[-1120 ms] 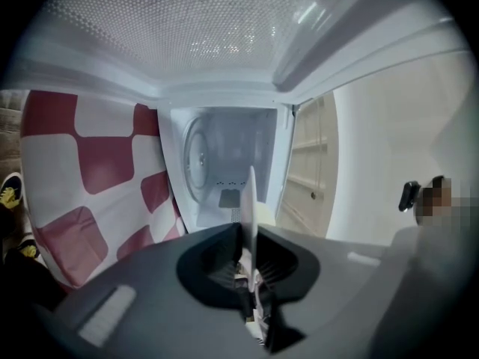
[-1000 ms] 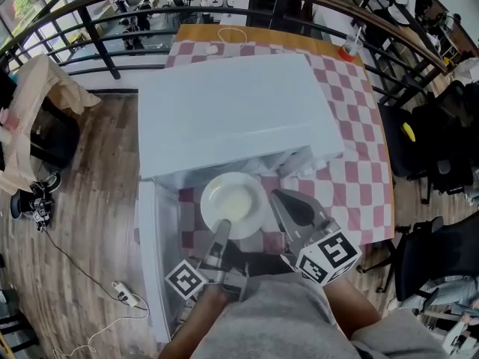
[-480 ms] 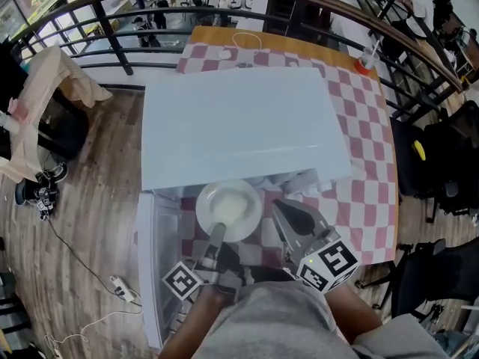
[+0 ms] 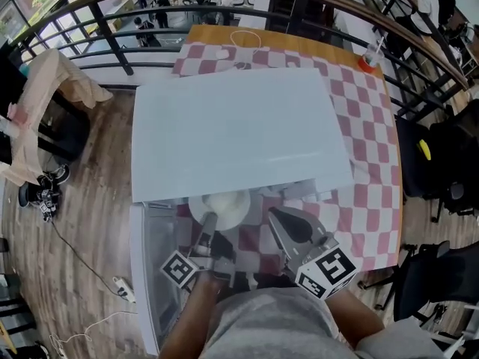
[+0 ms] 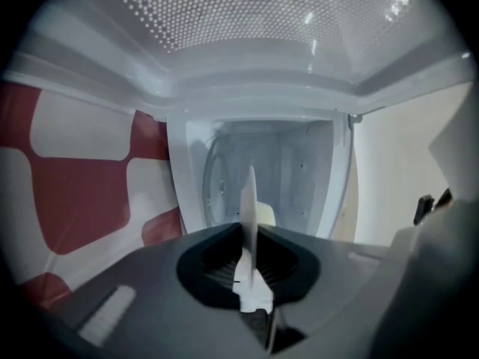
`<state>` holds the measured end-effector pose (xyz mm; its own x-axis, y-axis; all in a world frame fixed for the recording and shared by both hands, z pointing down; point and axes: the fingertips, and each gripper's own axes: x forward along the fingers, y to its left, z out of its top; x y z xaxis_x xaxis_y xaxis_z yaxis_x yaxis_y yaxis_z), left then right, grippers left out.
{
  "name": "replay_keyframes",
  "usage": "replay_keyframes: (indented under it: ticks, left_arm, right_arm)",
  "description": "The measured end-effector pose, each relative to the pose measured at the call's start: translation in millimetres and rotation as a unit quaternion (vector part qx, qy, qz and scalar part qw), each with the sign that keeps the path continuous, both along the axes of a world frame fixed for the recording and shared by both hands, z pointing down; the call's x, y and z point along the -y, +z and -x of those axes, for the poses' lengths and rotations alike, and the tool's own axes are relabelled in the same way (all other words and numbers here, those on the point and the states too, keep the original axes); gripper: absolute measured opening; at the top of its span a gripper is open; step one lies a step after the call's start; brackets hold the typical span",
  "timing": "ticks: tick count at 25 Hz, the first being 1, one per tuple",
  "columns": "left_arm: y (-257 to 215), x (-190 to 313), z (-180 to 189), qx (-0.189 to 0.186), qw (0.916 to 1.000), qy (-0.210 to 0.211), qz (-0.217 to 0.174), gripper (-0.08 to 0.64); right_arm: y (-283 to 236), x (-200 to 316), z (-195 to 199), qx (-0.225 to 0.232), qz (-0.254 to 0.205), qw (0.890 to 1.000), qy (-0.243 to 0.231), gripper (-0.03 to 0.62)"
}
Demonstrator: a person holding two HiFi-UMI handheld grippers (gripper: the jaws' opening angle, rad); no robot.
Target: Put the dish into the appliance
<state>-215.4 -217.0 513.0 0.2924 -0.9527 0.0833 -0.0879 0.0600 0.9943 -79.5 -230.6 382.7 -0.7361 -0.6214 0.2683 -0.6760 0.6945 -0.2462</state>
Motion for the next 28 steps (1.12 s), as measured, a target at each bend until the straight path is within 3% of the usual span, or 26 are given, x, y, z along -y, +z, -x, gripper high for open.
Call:
replay_keyframes:
  ticks: [17, 28]
  left_arm:
    - [27, 62, 1, -0.003, 0.9989, -0.024, 0.039, 0.031]
    - [33, 65, 6, 0.031, 0.9965, -0.019, 0.075, 0.034]
  right_arm:
    - [14, -3, -7, -0.006, 0.014, 1.0, 0.011, 0.0]
    - [12, 0, -6, -0.005, 0.013, 1.0, 0.017, -0.001]
